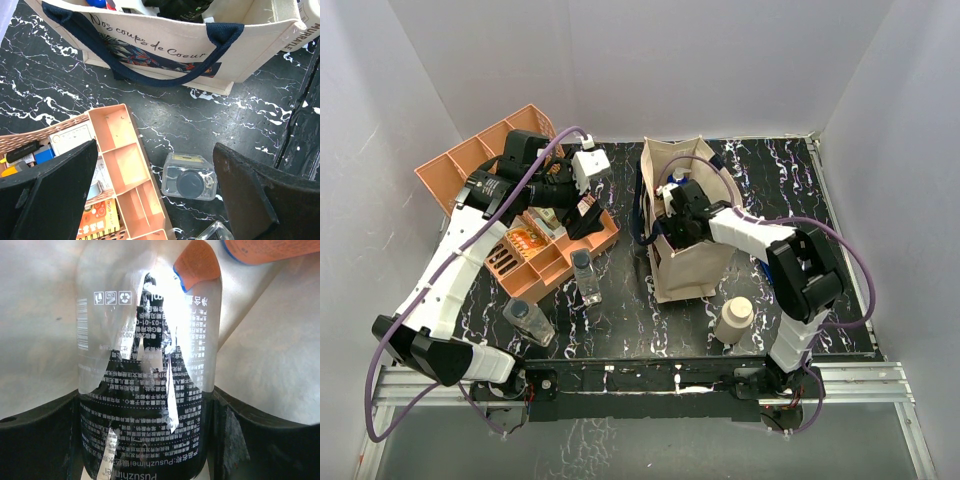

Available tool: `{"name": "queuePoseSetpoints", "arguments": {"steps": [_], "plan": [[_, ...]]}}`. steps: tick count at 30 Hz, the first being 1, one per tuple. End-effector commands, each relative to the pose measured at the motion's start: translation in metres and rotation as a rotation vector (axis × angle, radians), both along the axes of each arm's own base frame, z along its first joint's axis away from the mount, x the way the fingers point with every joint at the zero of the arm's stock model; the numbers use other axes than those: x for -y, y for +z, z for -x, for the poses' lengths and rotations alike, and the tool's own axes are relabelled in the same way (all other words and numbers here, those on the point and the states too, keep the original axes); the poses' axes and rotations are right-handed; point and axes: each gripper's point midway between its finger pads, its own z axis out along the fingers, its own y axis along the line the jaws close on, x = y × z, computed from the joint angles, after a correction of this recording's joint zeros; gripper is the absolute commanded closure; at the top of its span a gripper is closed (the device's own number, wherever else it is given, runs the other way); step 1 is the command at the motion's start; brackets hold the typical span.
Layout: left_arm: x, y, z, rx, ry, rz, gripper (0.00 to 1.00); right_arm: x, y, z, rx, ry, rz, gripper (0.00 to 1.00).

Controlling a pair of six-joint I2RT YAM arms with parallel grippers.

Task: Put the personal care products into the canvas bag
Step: Pick up the care product from the canvas bag.

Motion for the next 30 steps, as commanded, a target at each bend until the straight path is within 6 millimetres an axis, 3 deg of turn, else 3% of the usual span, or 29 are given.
{"name": "queuePoseSetpoints", "arguments": {"steps": [1,30], "plan": [[-0.003,0.011,0.007,0.028,-0.004,0.018,0.03,-0.021,0.102,-0.041,0.261,-0.006,-0.152,0.92],[-0.004,0.014,0.007,0.036,-0.001,0.018,0.04,-0.002,0.226,-0.052,0.481,-0.023,-0.210,0.92]]}}
